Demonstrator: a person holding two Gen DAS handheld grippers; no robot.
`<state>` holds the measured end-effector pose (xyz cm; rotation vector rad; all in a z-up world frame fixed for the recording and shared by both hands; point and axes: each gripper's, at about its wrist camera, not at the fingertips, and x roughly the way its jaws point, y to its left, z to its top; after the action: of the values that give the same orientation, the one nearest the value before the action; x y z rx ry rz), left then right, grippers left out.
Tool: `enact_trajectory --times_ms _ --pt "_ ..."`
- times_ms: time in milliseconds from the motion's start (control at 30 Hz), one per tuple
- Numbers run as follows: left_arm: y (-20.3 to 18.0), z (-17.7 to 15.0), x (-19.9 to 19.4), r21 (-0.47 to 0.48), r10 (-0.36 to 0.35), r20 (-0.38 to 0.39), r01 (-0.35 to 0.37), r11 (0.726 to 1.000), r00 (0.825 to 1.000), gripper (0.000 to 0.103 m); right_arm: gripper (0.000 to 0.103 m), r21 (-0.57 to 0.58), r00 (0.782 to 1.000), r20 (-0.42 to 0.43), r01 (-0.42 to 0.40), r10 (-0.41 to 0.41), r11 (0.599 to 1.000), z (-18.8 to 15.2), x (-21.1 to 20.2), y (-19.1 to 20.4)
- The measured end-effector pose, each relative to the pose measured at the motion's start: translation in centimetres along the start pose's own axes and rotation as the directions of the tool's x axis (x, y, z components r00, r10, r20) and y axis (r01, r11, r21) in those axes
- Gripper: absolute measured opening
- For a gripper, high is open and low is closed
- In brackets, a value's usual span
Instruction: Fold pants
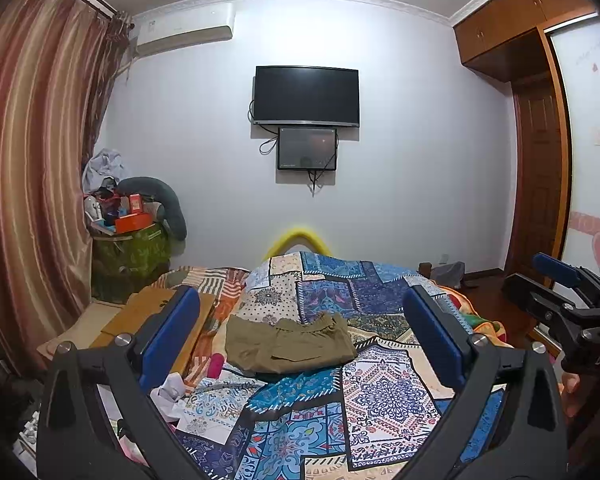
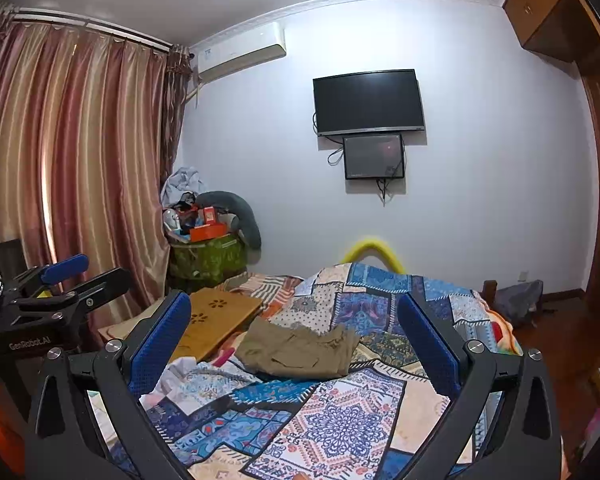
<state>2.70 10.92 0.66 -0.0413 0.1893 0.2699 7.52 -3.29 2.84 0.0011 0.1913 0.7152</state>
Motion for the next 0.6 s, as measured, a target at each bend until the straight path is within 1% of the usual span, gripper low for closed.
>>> enact_trajectory --times_ms 600 --pt "-0.34 -0.10 0.25 0.008 -0.002 -0.004 0.002 1.000 1.000 0.103 0.103 0.010 1.000 -0.009 -0.004 0.004 1.000 0.02 0.13 -0.12"
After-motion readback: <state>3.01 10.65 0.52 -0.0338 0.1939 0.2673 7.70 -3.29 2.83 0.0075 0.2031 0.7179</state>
